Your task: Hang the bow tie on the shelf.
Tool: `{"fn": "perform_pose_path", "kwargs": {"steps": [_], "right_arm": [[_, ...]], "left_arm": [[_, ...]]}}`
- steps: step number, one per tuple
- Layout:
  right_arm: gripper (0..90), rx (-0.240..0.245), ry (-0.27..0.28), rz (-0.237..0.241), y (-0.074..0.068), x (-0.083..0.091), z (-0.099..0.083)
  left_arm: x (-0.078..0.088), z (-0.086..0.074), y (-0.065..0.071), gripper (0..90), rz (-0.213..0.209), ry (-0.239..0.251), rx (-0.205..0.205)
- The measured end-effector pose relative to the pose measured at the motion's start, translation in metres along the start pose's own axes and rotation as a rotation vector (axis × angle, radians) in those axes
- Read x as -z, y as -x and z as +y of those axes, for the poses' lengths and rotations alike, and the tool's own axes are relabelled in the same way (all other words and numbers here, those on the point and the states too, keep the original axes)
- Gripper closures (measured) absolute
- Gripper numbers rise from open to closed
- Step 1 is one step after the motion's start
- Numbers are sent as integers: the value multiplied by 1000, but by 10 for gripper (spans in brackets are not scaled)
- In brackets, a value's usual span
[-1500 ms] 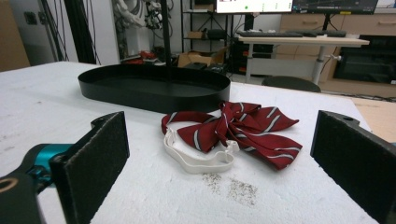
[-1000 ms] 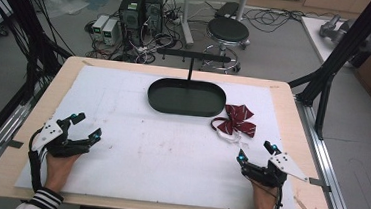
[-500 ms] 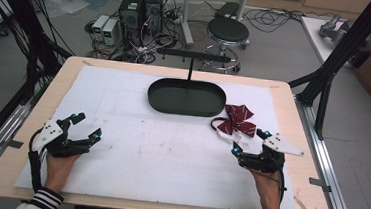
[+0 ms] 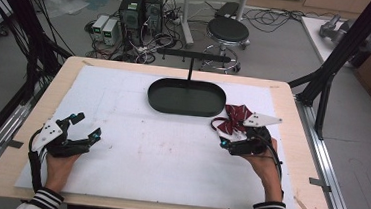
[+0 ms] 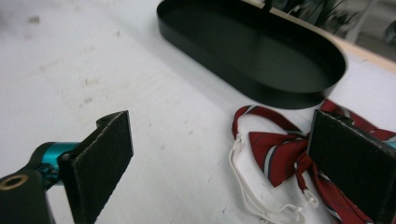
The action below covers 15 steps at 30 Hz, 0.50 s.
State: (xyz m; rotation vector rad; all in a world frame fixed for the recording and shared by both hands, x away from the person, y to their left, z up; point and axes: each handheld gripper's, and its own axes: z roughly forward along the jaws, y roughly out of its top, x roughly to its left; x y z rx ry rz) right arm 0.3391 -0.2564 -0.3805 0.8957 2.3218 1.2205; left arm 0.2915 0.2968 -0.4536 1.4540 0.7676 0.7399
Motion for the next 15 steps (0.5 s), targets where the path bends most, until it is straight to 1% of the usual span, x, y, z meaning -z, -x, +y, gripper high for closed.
{"fn": "perform_pose_path", "kwargs": {"steps": [1,2,3,5,6,7,8,9,11,12,13,15], "right_arm": [[86,7,-45,4,2,-5,6],[146,14,-54,8,3,-6,8],[163,19,-66,15,4,-8,10],[163,17,-90,16,7,-11,12],[163,17,-90,16,7,-11,12],[165,16,-120,29,10,-15,13],[166,25,-149,28,11,-17,14],[175,34,-165,24,12,-19,14],[185,30,-193,36,14,-22,13],[209,32,-209,31,14,-24,13],[237,38,-229,39,16,-26,13],[239,37,-246,36,17,-30,12]], "left_arm": [[0,0,0,149,0,0,0],[0,0,0,149,0,0,0],[0,0,0,149,0,-1,1],[0,0,0,149,0,-1,1],[0,0,0,149,0,-1,1],[0,0,0,149,-1,-1,2],[0,0,0,149,-1,0,2],[0,0,0,149,-1,1,3],[0,0,0,149,-1,0,1],[0,0,0,149,-1,0,1],[0,0,0,149,-3,-1,1],[0,0,0,149,-3,3,1]]}}
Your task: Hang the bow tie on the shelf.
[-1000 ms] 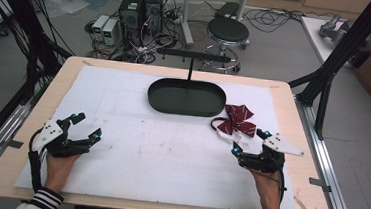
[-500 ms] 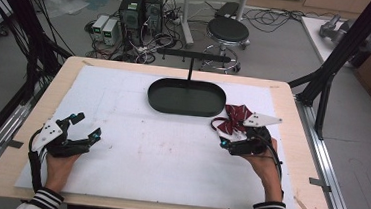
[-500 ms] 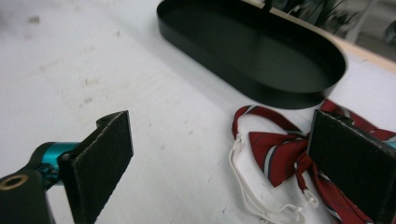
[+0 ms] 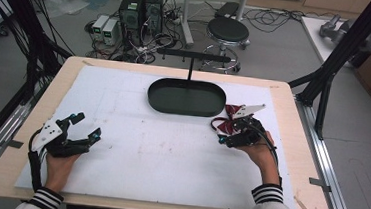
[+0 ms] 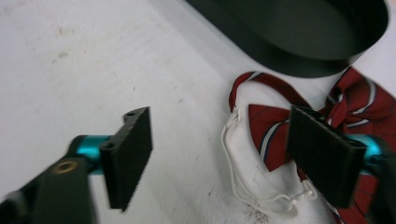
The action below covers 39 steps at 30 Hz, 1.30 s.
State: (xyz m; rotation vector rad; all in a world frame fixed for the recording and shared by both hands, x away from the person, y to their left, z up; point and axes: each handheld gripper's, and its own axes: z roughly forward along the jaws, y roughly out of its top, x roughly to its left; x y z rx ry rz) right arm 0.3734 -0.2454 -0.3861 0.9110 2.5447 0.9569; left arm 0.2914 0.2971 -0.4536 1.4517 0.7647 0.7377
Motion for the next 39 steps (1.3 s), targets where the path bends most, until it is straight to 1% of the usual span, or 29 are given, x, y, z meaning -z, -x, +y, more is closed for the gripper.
{"fn": "perform_pose_path", "kwargs": {"steps": [2,3,4,6,7,8,9,11,13,16,18,19,21,23,26,27,29,33,35,38,39], "right_arm": [[255,-6,-7,4,1,-2,0],[273,-6,-28,10,4,-6,-1],[282,-6,-43,5,5,-8,-1],[350,2,-66,13,7,-11,-1],[372,3,-76,19,9,-12,-1],[372,3,-76,19,9,-12,-1],[411,7,-96,17,10,-14,0],[444,22,-124,19,10,-16,1],[459,30,-133,11,10,-17,2],[490,52,-178,4,9,-20,4],[501,55,-185,1,9,-21,4],[518,59,-202,2,10,-23,3],[528,54,-212,1,10,-23,3],[547,63,-235,4,12,-26,1],[564,64,-249,3,12,-27,0],[612,70,-267,8,12,-27,0],[614,79,-275,4,12,-28,0],[647,87,-296,6,12,-31,0],[662,99,-299,14,12,-32,-1],[684,98,-303,18,13,-32,-1],[696,99,-314,24,14,-33,-2]], "left_arm": [[0,0,0,148,0,3,0],[0,0,0,149,-1,1,1],[0,0,0,149,-1,1,1],[0,0,0,149,0,1,1],[0,0,0,148,0,1,1],[0,0,0,148,0,0,0],[0,0,0,149,0,0,0],[0,0,0,149,2,1,-1],[0,0,0,149,3,0,-2],[0,0,0,149,4,2,-2],[0,0,0,149,4,1,-2],[0,0,1,149,4,2,-2],[0,0,0,149,4,1,-2],[0,0,0,149,4,2,-3],[0,0,0,149,4,1,-2],[0,0,0,149,3,0,-3],[0,0,1,149,3,0,-6],[0,0,1,149,3,0,-7],[0,0,1,149,2,-1,-9],[0,0,1,149,1,-3,-8],[0,0,1,149,2,-1,-7]]}}
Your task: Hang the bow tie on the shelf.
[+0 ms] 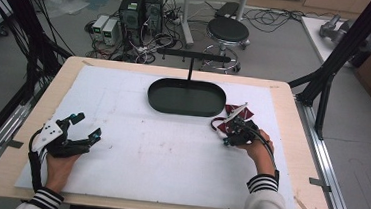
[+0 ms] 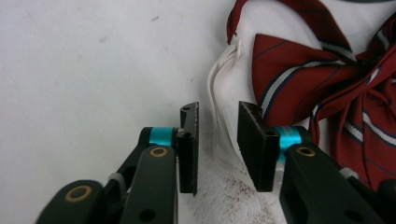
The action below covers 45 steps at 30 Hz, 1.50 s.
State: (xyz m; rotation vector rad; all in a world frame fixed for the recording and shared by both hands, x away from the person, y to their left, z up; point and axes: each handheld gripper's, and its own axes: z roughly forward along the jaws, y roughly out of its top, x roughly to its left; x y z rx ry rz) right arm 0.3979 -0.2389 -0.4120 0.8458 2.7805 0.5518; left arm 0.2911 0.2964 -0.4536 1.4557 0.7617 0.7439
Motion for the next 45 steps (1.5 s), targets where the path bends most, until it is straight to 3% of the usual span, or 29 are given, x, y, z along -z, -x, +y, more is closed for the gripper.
{"fn": "perform_pose_path", "kwargs": {"steps": [3,7,11,21,23,25,27,28,30,32,33,37,40,41,42,44,45], "right_arm": [[695,5,-20,-4,0,-2,-1],[820,1,-23,9,1,-2,0],[865,-6,-22,28,2,-3,0],[873,-22,-23,11,0,-2,1],[873,-29,0,11,0,1,2],[873,-43,73,3,-1,9,3],[873,-55,104,6,-2,13,4],[873,-69,179,19,-3,22,4],[873,-90,250,39,-4,29,3],[873,-104,301,40,-5,37,2],[873,-104,301,40,-5,37,2],[873,-138,448,45,-7,52,1],[873,-158,510,42,-8,57,1],[874,-180,570,42,-9,61,2],[874,-180,570,42,-9,61,2],[874,-214,648,33,-9,68,3],[874,-214,648,33,-9,68,3]], "left_arm": [[0,0,0,149,0,-1,0],[0,0,0,149,0,-1,-1],[0,0,0,149,0,-1,0],[0,0,0,149,-1,-1,0],[0,0,0,149,-1,-1,0],[0,0,0,149,0,0,0],[0,0,0,149,0,1,0],[0,0,0,149,0,-1,0],[0,0,0,149,0,0,0],[0,0,0,149,1,0,-1],[0,0,0,149,2,1,-1],[0,0,0,149,1,-1,0],[0,0,0,149,2,-1,0],[0,0,0,149,2,-1,0],[0,0,0,149,2,-1,-1],[0,0,0,149,4,-1,-1],[0,0,0,149,4,-1,-2]]}}
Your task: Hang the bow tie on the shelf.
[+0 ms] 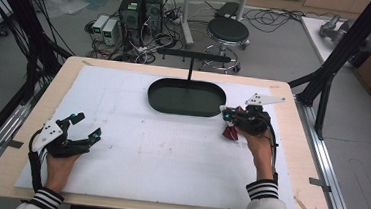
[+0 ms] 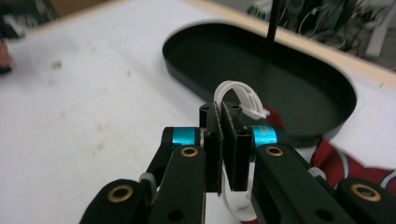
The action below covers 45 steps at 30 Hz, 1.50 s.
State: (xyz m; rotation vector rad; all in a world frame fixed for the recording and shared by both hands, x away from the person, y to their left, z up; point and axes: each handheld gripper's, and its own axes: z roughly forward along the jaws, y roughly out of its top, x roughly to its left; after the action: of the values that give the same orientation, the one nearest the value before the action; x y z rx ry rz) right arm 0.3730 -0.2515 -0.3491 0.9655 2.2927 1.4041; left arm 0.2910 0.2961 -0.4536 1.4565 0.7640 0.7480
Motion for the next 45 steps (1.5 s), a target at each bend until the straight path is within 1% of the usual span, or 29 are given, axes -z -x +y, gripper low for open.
{"fn": "perform_pose_path", "kwargs": {"steps": [1,2,3,4,5,7,8,9,10,14,17,19,20,21,22,23,24,26,28,33,37,38,39,40,41,42,45], "right_arm": [[874,-16,55,-8,-1,3,4],[874,-16,55,-8,-1,3,4],[874,-27,74,-11,-1,5,6],[874,-46,111,-23,-2,7,11],[874,-52,130,-30,-4,8,13],[874,-49,168,-45,-7,7,20],[874,-46,179,-54,-9,7,23],[874,-46,179,-54,-9,7,23],[874,-42,209,-68,-12,5,29],[874,-36,237,-91,-17,0,41],[874,-50,278,-117,-20,-3,51],[874,-55,295,-136,-21,-5,57],[874,-60,313,-149,-20,-7,63],[874,-60,313,-149,-20,-7,63],[874,-67,332,-170,-20,-10,68],[874,-70,339,-182,-19,-11,71],[874,-70,339,-182,-19,-11,71],[874,-84,361,-218,-16,-16,77],[874,-88,366,-226,-15,-17,79],[874,-107,399,-276,-11,-26,88],[874,-101,401,-310,-7,-36,95],[874,-108,400,-312,-6,-40,97],[874,-104,407,-319,-4,-44,98],[874,-116,403,-322,-3,-47,98],[874,-129,406,-314,0,-55,99],[874,-129,406,-314,0,-55,99],[874,-129,398,-325,2,-66,100]], "left_arm": [[0,0,0,149,1,0,-1],[0,0,0,149,1,0,-1],[0,0,0,149,1,-1,-1],[0,0,0,149,1,-1,-1],[0,0,0,149,1,-1,-1],[0,0,0,148,1,-1,-1],[0,0,0,149,1,-1,-1],[0,0,0,149,2,-1,-2],[0,0,0,149,0,-2,-3],[0,0,0,149,1,-1,-4],[0,0,0,149,1,-1,0],[0,0,0,149,2,1,1],[0,0,0,149,1,-1,1],[0,0,0,149,1,-1,1],[0,0,0,148,1,0,2],[0,0,0,148,1,1,3],[0,0,0,148,2,1,3],[0,0,-1,148,1,1,7],[0,0,-1,149,1,1,7],[0,0,-1,149,3,3,14],[0,0,-1,149,2,-1,14],[0,0,-1,149,1,0,14],[0,0,-1,149,1,-1,15],[0,0,-2,149,1,-1,14],[0,0,-2,149,1,-1,15],[0,0,-2,149,1,-2,14],[0,0,-2,149,1,0,17]]}}
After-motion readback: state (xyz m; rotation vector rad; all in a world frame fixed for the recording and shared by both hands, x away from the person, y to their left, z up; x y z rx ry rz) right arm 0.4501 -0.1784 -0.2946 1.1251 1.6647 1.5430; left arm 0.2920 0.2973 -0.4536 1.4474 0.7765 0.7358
